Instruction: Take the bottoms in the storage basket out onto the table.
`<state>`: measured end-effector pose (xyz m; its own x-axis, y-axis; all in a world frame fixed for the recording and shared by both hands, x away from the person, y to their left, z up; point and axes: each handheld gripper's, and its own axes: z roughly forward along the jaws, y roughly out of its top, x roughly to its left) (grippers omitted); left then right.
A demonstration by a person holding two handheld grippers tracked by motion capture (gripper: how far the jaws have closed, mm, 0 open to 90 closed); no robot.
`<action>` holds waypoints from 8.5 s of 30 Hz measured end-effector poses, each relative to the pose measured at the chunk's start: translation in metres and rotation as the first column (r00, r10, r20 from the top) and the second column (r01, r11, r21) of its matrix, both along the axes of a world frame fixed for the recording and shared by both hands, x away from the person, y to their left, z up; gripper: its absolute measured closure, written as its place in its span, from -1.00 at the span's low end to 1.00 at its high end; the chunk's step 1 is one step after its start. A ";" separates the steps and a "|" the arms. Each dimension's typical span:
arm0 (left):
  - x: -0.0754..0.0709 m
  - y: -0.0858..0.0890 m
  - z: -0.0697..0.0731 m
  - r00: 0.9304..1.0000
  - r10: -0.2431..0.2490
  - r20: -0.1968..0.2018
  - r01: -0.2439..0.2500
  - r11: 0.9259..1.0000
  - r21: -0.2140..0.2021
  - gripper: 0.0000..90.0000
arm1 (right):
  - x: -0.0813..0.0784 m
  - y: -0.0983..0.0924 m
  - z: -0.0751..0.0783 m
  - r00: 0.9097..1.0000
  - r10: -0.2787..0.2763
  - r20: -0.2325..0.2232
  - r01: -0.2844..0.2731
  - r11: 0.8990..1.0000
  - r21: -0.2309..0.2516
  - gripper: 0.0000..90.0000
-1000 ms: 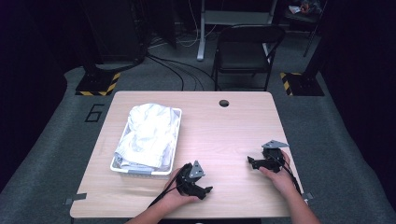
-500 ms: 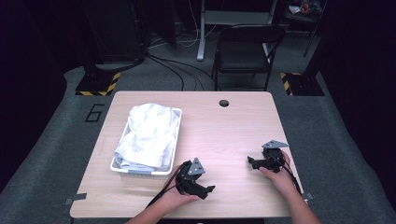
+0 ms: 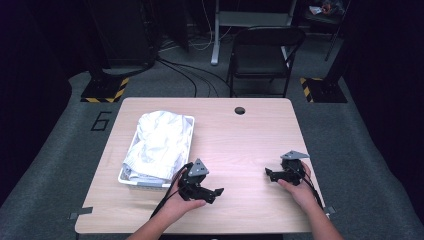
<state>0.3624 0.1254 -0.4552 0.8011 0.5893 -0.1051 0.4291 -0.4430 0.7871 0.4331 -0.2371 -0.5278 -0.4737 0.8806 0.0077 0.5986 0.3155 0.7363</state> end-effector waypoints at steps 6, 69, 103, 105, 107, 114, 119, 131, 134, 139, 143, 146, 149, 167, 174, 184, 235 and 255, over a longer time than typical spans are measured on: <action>0.002 0.012 0.014 0.999 0.048 0.025 -0.048 0.999 0.004 -0.70 | 0.001 0.000 0.000 1.000 0.002 -0.001 -0.002 1.000 0.000 -0.74; 0.087 0.133 0.098 0.917 0.397 0.043 -0.399 0.915 0.059 -0.73 | 0.001 0.001 0.000 1.000 0.000 -0.004 0.000 1.000 0.003 -0.74; 0.155 0.135 0.042 0.854 0.508 -0.108 -0.482 0.853 0.197 -0.71 | 0.001 0.001 0.000 1.000 0.001 -0.003 -0.001 1.000 0.004 -0.74; 0.157 0.134 0.039 0.850 0.515 -0.110 -0.487 0.848 0.207 -0.71 | 0.001 0.001 0.000 1.000 0.000 -0.003 0.000 1.000 0.003 -0.74; 0.160 0.134 0.036 0.846 0.518 -0.128 -0.486 0.848 0.212 -0.70 | 0.001 0.001 0.000 1.000 0.000 -0.003 0.000 1.000 0.004 -0.74; 0.166 0.130 0.025 0.833 0.532 -0.152 -0.490 0.837 0.245 -0.70 | 0.001 0.000 0.000 1.000 0.006 -0.001 -0.006 1.000 0.001 -0.74; 0.169 0.127 0.021 0.828 0.538 -0.159 -0.492 0.832 0.254 -0.69 | 0.001 0.000 0.000 1.000 0.006 0.001 -0.006 1.000 -0.004 -0.74; 0.172 0.124 0.009 0.813 0.558 -0.163 -0.499 0.814 0.296 -0.74 | 0.002 0.000 0.000 1.000 0.009 0.001 -0.009 1.000 -0.004 -0.74; 0.172 0.128 0.004 0.801 0.568 -0.190 -0.512 0.814 0.274 -0.73 | 0.002 0.000 0.000 1.000 0.009 0.001 -0.009 1.000 -0.004 -0.74; 0.174 0.134 -0.002 0.795 0.564 -0.222 -0.498 0.817 0.292 -0.82 | 0.002 0.000 0.000 1.000 0.009 0.000 -0.009 1.000 -0.004 -0.74; 0.174 0.132 -0.005 0.796 0.564 -0.222 -0.495 0.816 0.299 -0.84 | 0.002 0.000 0.000 1.000 0.009 0.000 -0.009 1.000 -0.004 -0.74; 0.175 0.132 -0.008 0.792 0.561 -0.240 -0.482 0.817 0.316 -0.87 | 0.002 0.000 0.000 1.000 0.009 0.000 -0.009 1.000 -0.004 -0.74; 0.175 0.132 -0.012 0.793 0.560 -0.240 -0.479 0.817 0.322 -0.89 | 0.002 0.000 0.000 1.000 0.010 0.001 -0.010 1.000 -0.004 -0.74; 0.172 0.134 -0.025 0.818 0.525 -0.233 -0.447 0.837 0.315 -0.95 | 0.002 0.000 0.000 1.000 0.009 0.000 -0.009 1.000 -0.004 -0.74; 0.172 0.129 -0.029 0.824 0.524 -0.216 -0.434 0.828 0.355 -0.94 | 0.002 0.000 0.000 1.000 0.009 0.000 -0.009 1.000 -0.004 -0.74; 0.171 0.125 -0.030 0.839 0.513 -0.184 -0.413 0.819 0.399 -0.70 | 0.002 0.000 0.000 1.000 0.009 0.000 -0.009 1.000 -0.004 -0.74; 0.134 0.135 0.061 0.887 0.462 -0.030 -0.443 0.866 0.233 0.20 | 0.002 0.000 0.000 1.000 0.009 0.000 -0.009 1.000 -0.004 -0.74; 0.119 0.138 0.120 0.895 0.442 0.054 -0.444 0.877 0.185 0.21 | 0.002 0.000 0.000 1.000 0.009 0.000 -0.009 1.000 -0.004 -0.74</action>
